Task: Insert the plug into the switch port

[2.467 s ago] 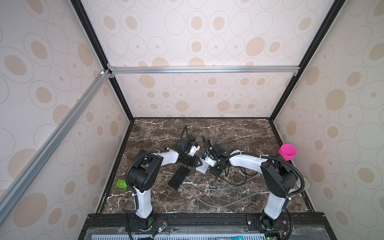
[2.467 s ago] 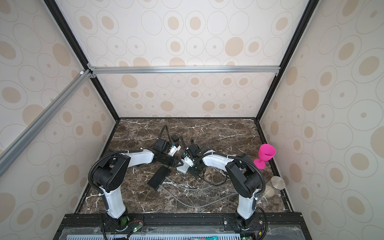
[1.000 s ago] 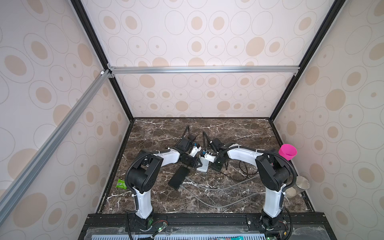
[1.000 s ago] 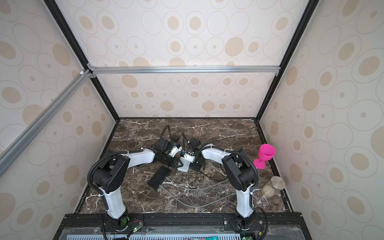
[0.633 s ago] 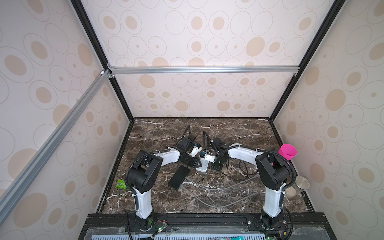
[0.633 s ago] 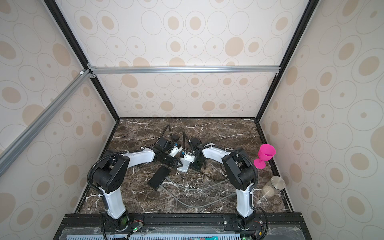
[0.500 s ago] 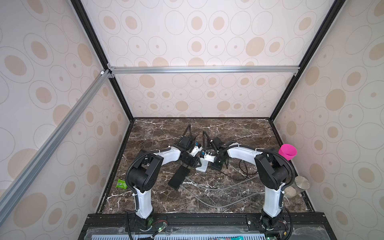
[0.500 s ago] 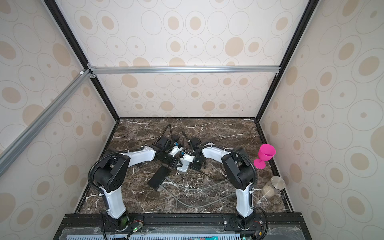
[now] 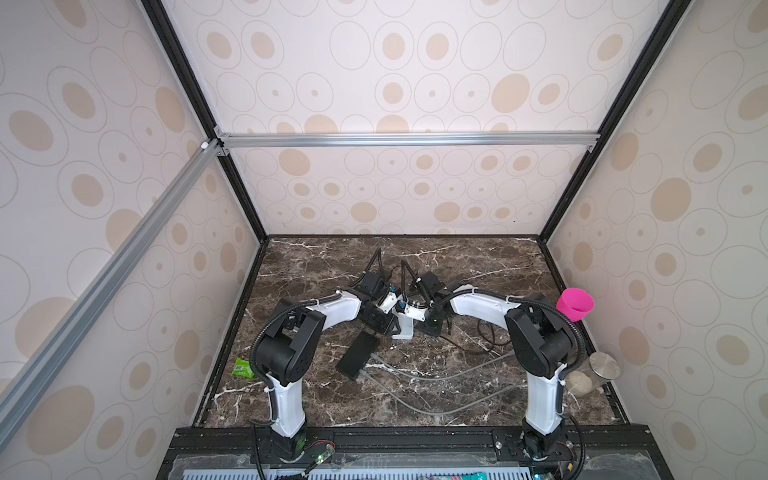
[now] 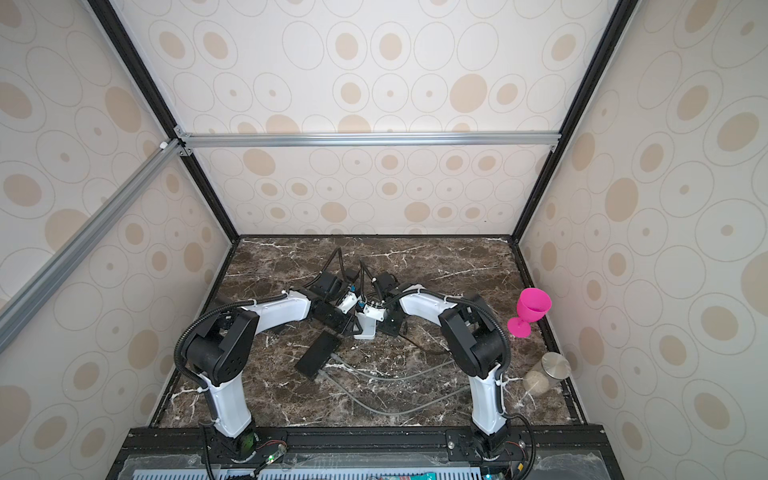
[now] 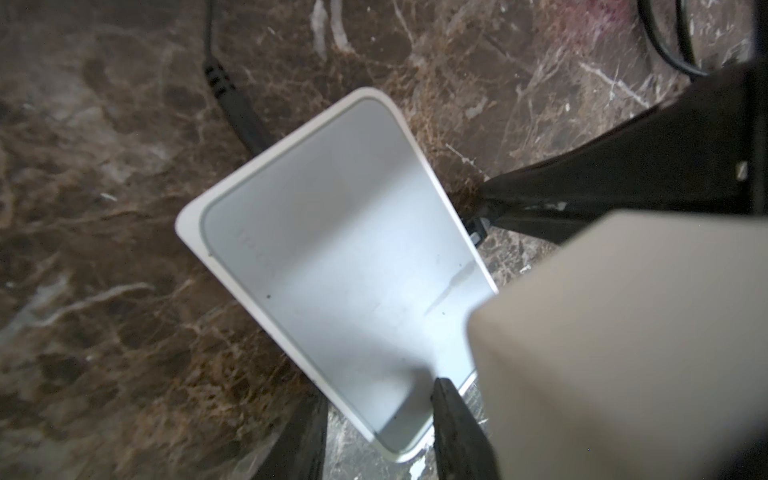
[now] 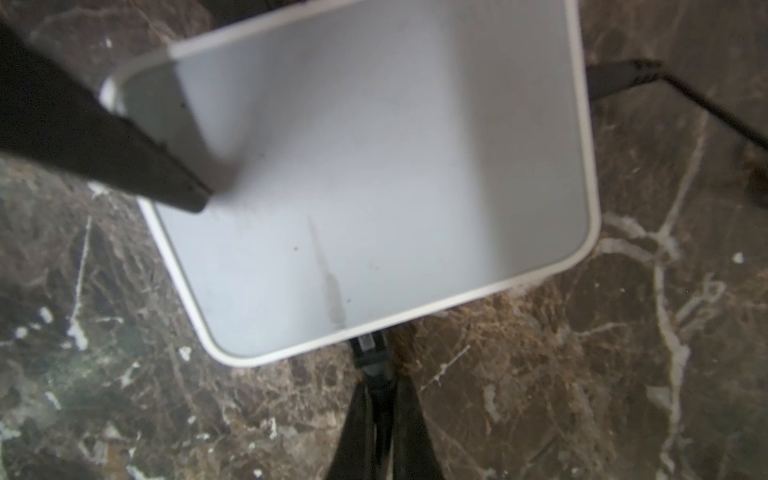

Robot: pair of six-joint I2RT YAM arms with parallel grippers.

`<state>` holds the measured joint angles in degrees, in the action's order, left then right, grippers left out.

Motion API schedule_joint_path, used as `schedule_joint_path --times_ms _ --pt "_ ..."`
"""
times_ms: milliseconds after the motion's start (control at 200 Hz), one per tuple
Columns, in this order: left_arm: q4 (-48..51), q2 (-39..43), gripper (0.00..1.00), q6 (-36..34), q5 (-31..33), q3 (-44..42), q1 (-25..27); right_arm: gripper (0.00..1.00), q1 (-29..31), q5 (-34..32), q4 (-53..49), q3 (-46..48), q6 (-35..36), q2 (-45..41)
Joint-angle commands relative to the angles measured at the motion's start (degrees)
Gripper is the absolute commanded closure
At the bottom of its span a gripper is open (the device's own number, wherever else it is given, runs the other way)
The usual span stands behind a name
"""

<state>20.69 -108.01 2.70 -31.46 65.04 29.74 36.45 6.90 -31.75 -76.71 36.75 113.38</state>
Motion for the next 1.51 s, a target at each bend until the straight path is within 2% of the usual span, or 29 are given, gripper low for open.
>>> schedule_joint_path --times_ms 0,105,170,315,550,660,710,825,1025,1250,1336,1391,1431,1501 --pt "0.9 -3.5 0.6 -6.5 -11.4 -1.0 9.4 1.0 5.6 23.3 25.4 -2.2 4.3 0.4" --pt "1.4 -3.7 0.6 -7.2 -11.0 0.0 9.3 1.0 5.8 27.5 24.6 0.5 5.4 -1.6" --pt "1.9 -4.1 0.6 -7.5 -10.1 1.0 9.3 1.0 6.0 27.8 23.3 1.3 6.4 -2.5" --pt "4.1 -4.8 0.6 -7.7 -7.9 3.7 9.2 1.0 6.3 24.6 21.6 2.7 6.4 -3.7" --pt "2.0 -3.5 0.57 -3.0 -2.9 2.5 7.8 1.0 5.3 16.4 23.8 7.1 0.1 -5.4" --pt "0.8 -2.2 0.58 0.7 1.0 2.0 5.6 0.79 4.9 14.7 30.1 13.3 -3.1 -8.8" --pt "0.6 -1.2 0.58 2.4 3.3 2.1 4.7 0.73 4.8 13.4 32.3 15.9 -4.0 -10.6" --pt "-0.2 1.4 0.54 4.8 6.1 2.6 3.0 0.69 4.6 11.8 31.8 18.2 -5.2 -12.4" --pt "2.9 3.6 0.44 6.6 7.4 6.1 1.4 0.52 4.6 8.1 33.8 24.1 -9.2 -18.6" --pt "3.0 11.9 0.35 9.3 11.0 5.0 0.9 0.52 4.0 1.9 34.0 31.7 -16.2 -32.2" --pt "-0.2 17.7 0.35 10.4 13.2 1.4 0.9 0.48 2.9 -4.0 35.1 35.0 -21.1 -38.6" --pt "-4.1 22.9 0.3 11.3 15.2 -2.1 0.8 0.47 1.8 -9.1 35.8 37.1 -23.8 -43.0" --pt "-8.0 27.5 0.25 12.3 17.2 -5.1 0.5 0.42 0.8 -13.3 36.8 38.9 -25.5 -46.3" --pt "-15.7 36.6 0.12 14.0 23.4 -11.7 0.2 0.26 -0.9 -23.4 40.7 43.3 -27.6 -52.2"
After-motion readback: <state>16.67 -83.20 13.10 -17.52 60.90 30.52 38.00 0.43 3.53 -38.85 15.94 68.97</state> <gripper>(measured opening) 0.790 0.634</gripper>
